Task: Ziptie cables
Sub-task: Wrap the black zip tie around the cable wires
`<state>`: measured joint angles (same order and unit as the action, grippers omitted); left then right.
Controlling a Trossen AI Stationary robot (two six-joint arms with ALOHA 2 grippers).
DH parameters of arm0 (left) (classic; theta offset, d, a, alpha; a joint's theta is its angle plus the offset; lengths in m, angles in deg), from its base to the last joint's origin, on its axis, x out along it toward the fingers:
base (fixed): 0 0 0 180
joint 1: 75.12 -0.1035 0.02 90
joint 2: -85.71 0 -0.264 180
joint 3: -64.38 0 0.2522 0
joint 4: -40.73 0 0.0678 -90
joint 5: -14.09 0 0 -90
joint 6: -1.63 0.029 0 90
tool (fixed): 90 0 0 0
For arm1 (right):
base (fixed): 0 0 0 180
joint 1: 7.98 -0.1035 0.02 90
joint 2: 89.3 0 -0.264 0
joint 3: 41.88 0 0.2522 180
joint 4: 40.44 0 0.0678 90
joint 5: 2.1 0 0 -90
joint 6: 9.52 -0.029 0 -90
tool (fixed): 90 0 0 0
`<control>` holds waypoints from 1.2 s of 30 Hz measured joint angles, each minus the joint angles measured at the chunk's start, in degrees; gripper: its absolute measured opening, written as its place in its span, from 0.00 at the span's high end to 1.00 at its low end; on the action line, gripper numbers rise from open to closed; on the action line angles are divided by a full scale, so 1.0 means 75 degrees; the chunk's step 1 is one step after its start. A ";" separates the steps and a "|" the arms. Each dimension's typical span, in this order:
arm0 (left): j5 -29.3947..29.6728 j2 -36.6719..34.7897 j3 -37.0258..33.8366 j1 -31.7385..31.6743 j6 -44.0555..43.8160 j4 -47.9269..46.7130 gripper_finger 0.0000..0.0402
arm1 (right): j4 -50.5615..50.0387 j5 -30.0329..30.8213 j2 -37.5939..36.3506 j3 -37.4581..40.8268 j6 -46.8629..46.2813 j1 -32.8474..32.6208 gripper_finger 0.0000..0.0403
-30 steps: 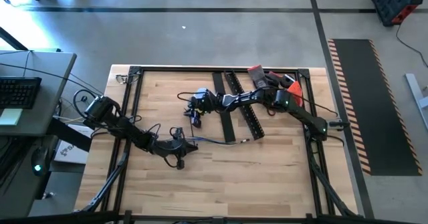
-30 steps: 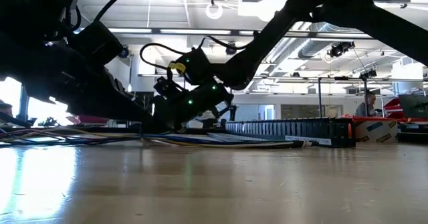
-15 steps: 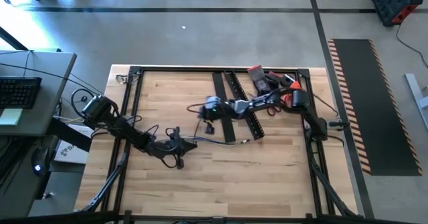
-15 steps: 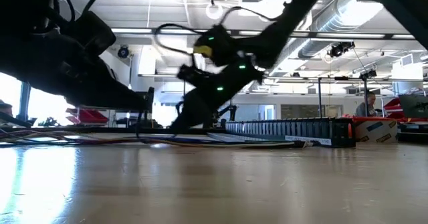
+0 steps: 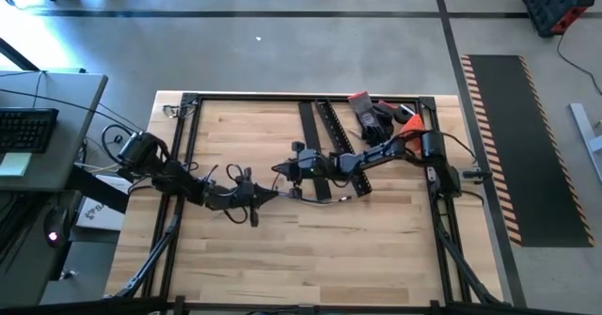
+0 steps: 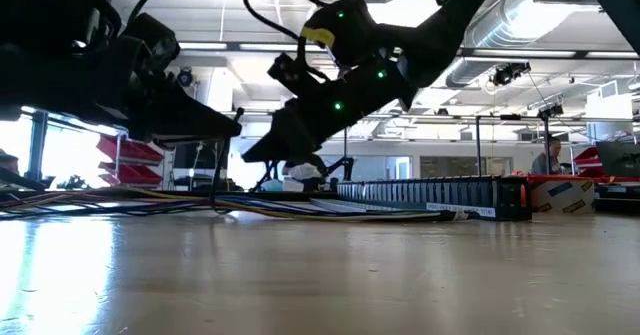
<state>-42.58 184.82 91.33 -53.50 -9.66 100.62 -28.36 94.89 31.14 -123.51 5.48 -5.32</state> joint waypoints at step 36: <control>-0.0857 0.0000 0.0003 -0.0031 0.0335 -0.0017 1.00 | -0.0825 -0.3097 0.2603 -0.2964 -0.3286 0.1316 0.47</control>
<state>-49.00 184.82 91.35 -53.73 -7.15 100.49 -34.54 71.66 50.66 -145.74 -19.16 4.55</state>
